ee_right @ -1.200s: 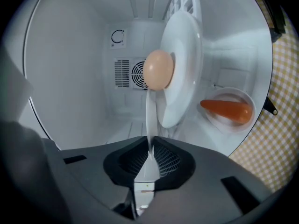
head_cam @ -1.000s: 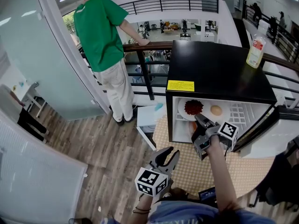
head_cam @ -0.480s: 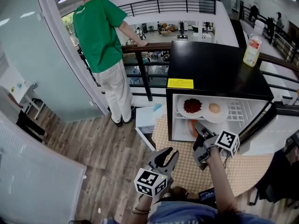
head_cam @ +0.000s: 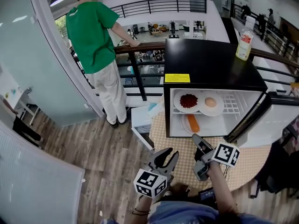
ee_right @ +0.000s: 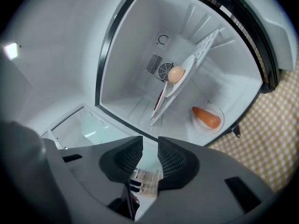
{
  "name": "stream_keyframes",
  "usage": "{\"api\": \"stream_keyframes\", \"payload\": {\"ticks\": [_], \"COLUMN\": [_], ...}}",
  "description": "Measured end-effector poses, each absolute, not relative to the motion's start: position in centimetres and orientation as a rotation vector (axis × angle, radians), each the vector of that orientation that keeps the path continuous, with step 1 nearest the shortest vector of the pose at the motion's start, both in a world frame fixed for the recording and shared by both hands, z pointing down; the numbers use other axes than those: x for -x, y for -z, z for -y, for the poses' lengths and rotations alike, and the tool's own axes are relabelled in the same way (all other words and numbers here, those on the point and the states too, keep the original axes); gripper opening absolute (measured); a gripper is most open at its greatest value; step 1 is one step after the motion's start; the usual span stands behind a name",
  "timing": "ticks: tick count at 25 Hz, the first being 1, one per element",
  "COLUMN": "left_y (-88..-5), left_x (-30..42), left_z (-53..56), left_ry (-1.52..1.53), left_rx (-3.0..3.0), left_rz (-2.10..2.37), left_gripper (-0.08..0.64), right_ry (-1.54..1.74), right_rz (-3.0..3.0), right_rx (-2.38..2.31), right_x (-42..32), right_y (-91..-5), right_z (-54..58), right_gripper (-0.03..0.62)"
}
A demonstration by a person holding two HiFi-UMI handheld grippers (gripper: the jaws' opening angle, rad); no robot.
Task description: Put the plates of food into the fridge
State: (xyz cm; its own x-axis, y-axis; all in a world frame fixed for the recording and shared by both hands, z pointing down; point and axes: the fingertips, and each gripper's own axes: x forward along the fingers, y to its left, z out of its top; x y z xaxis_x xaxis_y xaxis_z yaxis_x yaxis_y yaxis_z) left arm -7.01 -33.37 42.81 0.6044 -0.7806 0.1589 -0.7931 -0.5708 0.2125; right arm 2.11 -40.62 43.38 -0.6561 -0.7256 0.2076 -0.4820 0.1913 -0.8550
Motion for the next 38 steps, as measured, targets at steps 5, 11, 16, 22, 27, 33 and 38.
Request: {"api": "stream_keyframes", "payload": {"ticks": [5,11,16,22,27,33,38], "left_y": [-43.5,-45.4,-47.3,-47.8,-47.4,-46.0,-45.3], "left_x": [7.3,7.8,7.8,7.0,7.0,6.5,3.7], "left_z": [31.5,28.6,26.9,25.3,24.5,22.9,19.1], "left_ry": [-0.086,-0.132,-0.16,-0.154,-0.126,-0.071,-0.061], "left_rx": [-2.59,-2.605,-2.592,-2.6,-2.595,-2.576,-2.576], "left_rz": [1.217,1.099,1.018,0.951,0.966,1.024,1.046], "left_gripper": [0.098,0.098,0.098,0.098,0.098,0.098,0.098], "right_ry": [1.465,1.432,1.424,1.459,1.468,1.466,1.445], "right_rz": [-2.221,-2.195,-2.174,-2.104,-2.1,-2.156,-2.18], "right_rx": [1.213,1.332,1.409,1.471,1.486,1.42,1.392], "right_x": [-1.8,-1.5,-1.4,-2.4,-3.2,-3.5,-6.1], "right_y": [-44.9,-46.9,-48.1,-49.6,-49.7,-49.0,-48.1], "right_z": [36.4,31.4,28.0,24.9,23.6,21.1,16.9], "right_gripper": [0.087,0.069,0.06,0.052,0.048,0.044,0.043]}}
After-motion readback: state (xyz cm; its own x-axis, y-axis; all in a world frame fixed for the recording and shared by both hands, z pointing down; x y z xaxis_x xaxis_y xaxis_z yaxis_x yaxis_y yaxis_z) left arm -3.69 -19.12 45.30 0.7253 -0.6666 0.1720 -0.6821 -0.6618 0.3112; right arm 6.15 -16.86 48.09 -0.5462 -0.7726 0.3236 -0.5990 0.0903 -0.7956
